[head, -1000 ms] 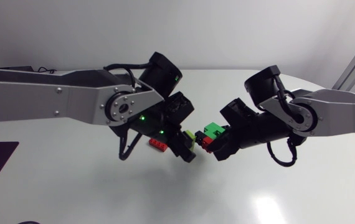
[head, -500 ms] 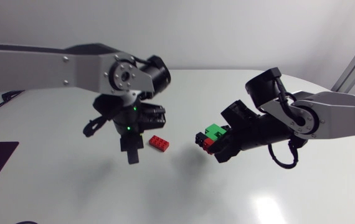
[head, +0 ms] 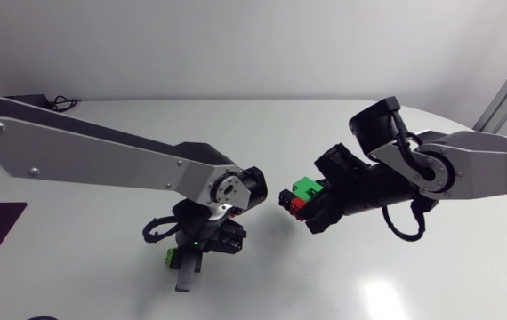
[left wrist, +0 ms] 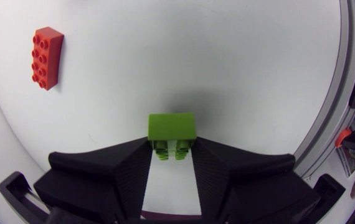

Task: Separate the duplo bricks

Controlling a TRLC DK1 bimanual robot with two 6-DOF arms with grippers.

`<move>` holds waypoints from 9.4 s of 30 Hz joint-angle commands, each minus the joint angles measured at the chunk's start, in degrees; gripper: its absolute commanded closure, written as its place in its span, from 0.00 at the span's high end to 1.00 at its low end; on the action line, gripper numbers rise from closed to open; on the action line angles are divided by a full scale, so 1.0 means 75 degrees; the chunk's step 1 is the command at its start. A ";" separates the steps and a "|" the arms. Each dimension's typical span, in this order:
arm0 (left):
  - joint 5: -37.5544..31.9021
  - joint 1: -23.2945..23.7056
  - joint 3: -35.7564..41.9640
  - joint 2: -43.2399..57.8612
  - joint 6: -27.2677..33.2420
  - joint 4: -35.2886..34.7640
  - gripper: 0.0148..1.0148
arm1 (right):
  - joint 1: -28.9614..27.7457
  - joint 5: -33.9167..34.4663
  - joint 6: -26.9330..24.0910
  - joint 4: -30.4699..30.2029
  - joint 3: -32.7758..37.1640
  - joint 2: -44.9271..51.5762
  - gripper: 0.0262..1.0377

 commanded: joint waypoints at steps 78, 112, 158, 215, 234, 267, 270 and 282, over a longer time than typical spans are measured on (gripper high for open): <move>0.1068 -0.1572 -0.3993 -0.3659 0.3043 0.9647 0.63 | -0.0922 -0.4237 -0.1939 -0.4349 0.1345 0.0489 0.28; 0.1080 -0.1818 -0.3922 -0.3706 0.2949 0.9249 0.29 | -0.0887 -0.3921 -0.2033 -0.4068 0.1099 0.0489 0.28; 0.1068 -0.1173 -0.4028 -0.4069 0.3301 0.8288 0.29 | -0.3723 -0.4635 -0.3908 -0.5169 0.0630 0.1392 0.28; 0.1795 -0.1209 -0.2235 -0.2171 0.2047 0.4913 0.86 | -0.5399 -0.2667 -0.5350 -0.4759 0.0255 0.3208 0.73; 0.1795 -0.1068 -0.2258 -0.3366 0.1660 0.5499 0.86 | -0.1684 0.0908 -0.2174 -0.2169 -0.1303 -0.0179 0.77; 0.2158 -0.0353 -0.3079 -0.4467 0.1894 0.5803 0.88 | -0.0266 0.2583 -0.0018 -0.2919 0.0302 0.1450 0.67; 0.2229 -0.0259 -0.3079 -0.4491 0.1953 0.5803 0.88 | -0.0231 0.2595 -0.0041 -0.3458 0.0642 0.1568 0.67; 0.2521 0.0069 -0.3008 -0.4550 0.2246 0.5803 0.88 | -0.0207 0.2548 0.0146 -0.4736 0.1427 0.2200 0.67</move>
